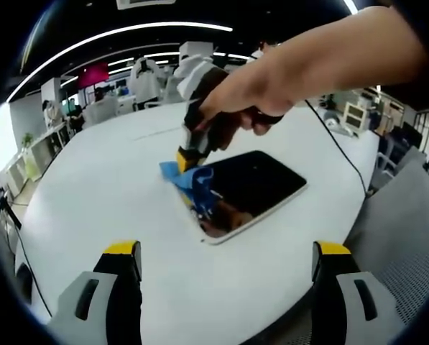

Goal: Wipe the mirror surface with the cleaning cloth until all visible marks leave the cleaned area.

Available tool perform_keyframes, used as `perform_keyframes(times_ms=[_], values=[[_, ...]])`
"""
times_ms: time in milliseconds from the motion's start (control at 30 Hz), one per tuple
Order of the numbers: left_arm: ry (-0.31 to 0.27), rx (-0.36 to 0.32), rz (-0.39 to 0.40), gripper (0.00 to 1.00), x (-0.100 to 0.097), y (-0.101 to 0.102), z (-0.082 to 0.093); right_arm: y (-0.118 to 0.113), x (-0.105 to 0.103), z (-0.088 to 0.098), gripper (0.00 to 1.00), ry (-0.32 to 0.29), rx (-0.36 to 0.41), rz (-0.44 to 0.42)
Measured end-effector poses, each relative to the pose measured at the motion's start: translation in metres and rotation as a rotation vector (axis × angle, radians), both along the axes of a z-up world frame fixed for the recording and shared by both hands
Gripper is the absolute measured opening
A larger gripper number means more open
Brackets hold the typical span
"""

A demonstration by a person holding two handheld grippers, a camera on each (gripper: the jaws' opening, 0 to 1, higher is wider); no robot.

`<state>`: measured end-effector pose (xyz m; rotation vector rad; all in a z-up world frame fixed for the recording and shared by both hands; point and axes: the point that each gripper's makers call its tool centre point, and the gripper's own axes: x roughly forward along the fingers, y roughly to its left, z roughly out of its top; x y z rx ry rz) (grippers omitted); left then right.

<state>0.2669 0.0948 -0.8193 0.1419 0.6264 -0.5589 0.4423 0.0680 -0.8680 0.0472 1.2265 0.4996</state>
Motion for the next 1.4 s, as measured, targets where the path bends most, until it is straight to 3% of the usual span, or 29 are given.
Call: perform_keyframes(times_ms=[267, 433, 900, 1400], values=[[-0.001, 0.003, 0.003, 0.99, 0.001, 0.001, 0.000, 0.000, -0.006, 0.004, 0.00, -0.007, 0.004, 0.016], [-0.002, 0.005, 0.007, 0.99, 0.001, 0.002, 0.000, -0.003, -0.020, 0.007, 0.00, -0.008, 0.004, 0.026], [-0.003, 0.003, 0.012, 0.99, 0.001, 0.003, 0.001, -0.003, -0.044, 0.003, 0.00, 0.002, 0.004, 0.038], [-0.001, 0.009, 0.021, 0.99, 0.001, 0.004, 0.000, 0.000, -0.056, 0.000, 0.00, 0.013, -0.002, 0.048]])
